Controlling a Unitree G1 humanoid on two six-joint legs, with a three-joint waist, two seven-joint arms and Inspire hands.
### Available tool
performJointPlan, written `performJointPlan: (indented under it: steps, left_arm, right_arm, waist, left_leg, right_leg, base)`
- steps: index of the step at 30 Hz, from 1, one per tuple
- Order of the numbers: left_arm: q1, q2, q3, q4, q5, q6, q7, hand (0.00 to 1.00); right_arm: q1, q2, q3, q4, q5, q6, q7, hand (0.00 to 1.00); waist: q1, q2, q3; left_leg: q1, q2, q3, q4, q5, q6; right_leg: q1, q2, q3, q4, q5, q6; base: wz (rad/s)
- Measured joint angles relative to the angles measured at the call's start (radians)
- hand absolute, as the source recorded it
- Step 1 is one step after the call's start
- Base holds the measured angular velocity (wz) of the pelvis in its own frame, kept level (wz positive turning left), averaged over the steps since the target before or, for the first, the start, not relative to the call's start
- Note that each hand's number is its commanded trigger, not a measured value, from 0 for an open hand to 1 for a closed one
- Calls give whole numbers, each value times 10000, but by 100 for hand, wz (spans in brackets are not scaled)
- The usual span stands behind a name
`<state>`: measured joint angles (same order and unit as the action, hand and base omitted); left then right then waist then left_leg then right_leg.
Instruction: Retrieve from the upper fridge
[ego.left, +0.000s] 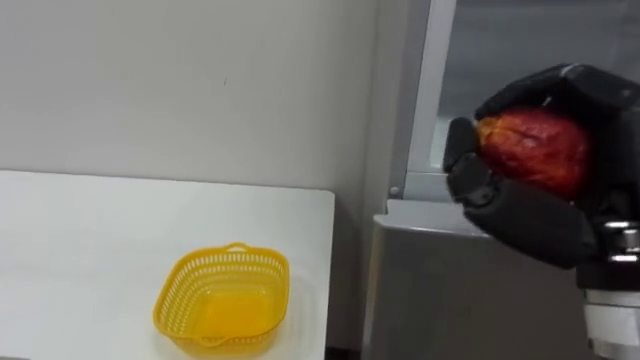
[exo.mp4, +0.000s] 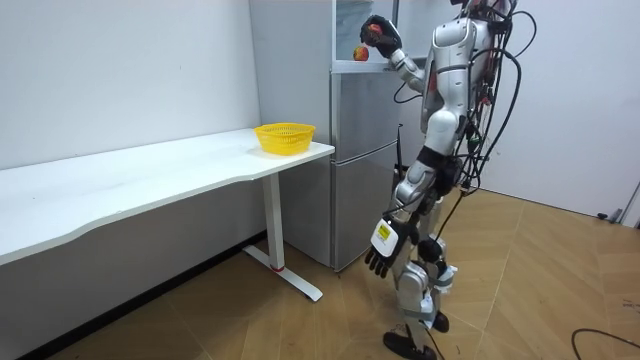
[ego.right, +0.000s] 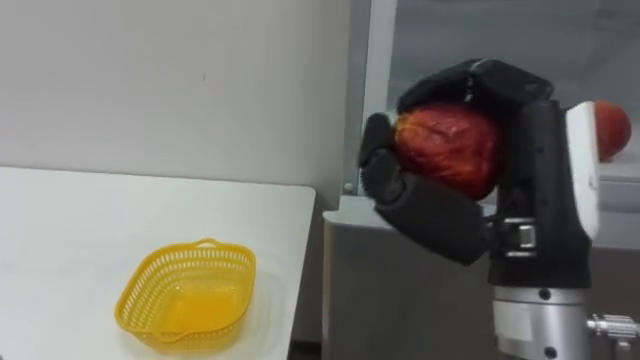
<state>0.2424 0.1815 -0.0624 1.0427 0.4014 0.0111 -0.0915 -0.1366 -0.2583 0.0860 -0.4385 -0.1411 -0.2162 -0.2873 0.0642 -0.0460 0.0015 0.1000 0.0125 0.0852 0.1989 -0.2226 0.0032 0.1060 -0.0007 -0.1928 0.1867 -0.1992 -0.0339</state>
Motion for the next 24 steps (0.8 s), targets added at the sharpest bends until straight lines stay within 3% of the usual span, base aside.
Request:
performJointPlan:
  steps: [2,9,13,17,22,24]
  left_arm:
    - [-18,66,-101,90,-53,-119,-6,0]
    - [-290,97,-206,395,-167,-131,-140,0]
    - [-539,193,-209,570,-182,-131,-290,0]
    - [-632,283,-203,608,-169,-115,-422,0]
    - [-590,315,-382,659,-169,-112,-463,0]
    - [-555,321,-382,682,-173,-95,-525,0]
  right_arm:
    - [0,-1,240,8,-152,-42,183,100]
    - [-29,-53,1061,331,-1240,-44,785,100]
    - [-355,-76,1511,488,-1550,-20,918,100]
    - [-1023,-82,1963,1348,-2116,-7,1109,100]
    - [-1719,-43,2101,3145,-2388,105,1313,100]
    - [-1855,-41,2114,3563,-2623,241,1314,100]
  waist:
    - [62,-51,52]
    - [542,-229,73]
    - [845,-353,126]
    - [1024,-494,76]
    - [1341,-674,155]
    - [1422,-837,149]
  left_leg:
    - [-6,18,-14,-1,0,-1]
    - [-44,3,-80,2,-1,-3]
    - [-108,-10,-192,29,0,-2]
    - [-208,-47,-410,83,0,-1]
    - [-244,-82,-644,198,0,2]
    - [-384,-95,-753,237,-2,0]
  right_leg:
    - [13,17,-14,-5,3,-4]
    - [-39,-66,-116,-67,8,-14]
    - [-11,-89,-301,-50,7,-13]
    - [-2,-106,-536,-29,8,-11]
    - [104,-160,-755,-15,4,-4]
    - [56,-149,-890,-15,0,2]
  base:
    - [0]
    - [2]
    - [7]
    - [16]
    - [14]
    - [19]
